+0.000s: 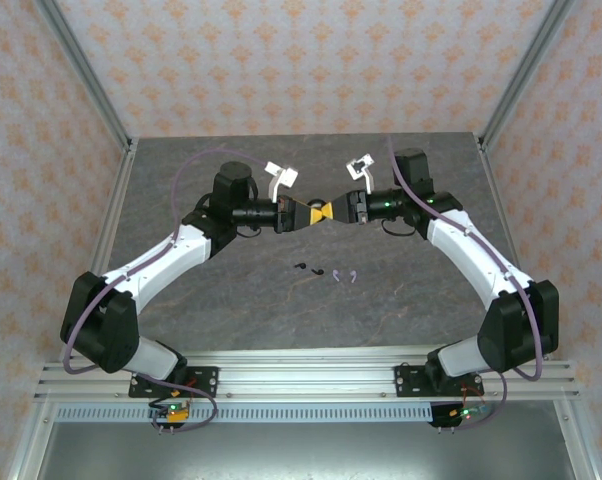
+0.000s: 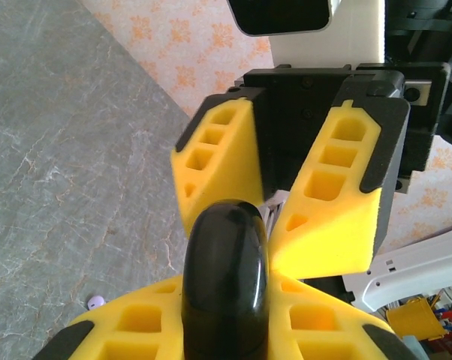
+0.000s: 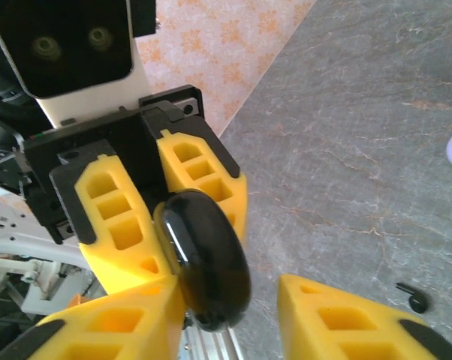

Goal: Insert the wireless bluetooth earbuds into the charging case

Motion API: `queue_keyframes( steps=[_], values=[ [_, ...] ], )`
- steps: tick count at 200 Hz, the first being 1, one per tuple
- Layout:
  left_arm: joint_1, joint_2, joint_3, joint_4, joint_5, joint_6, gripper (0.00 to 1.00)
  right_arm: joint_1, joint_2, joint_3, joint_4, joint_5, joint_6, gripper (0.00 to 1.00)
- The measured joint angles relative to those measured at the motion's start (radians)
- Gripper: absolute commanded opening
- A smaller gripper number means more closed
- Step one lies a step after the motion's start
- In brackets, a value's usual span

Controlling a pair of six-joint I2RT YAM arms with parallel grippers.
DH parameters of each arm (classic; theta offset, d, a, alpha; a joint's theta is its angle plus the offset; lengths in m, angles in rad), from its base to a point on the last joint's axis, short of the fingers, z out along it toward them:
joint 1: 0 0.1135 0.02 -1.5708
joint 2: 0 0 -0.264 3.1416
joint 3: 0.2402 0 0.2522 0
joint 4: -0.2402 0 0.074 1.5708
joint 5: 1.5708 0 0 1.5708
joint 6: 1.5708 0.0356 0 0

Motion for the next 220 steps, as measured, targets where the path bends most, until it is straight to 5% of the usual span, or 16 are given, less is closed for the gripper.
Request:
queue_keyframes(
  steps=[220],
  values=[
    [-0.006,0.0,0.104,-0.261,0.083,0.202,0.15,0.021,0.041,0.156,-0.307,-0.026,-0.239,0.41]
  ],
)
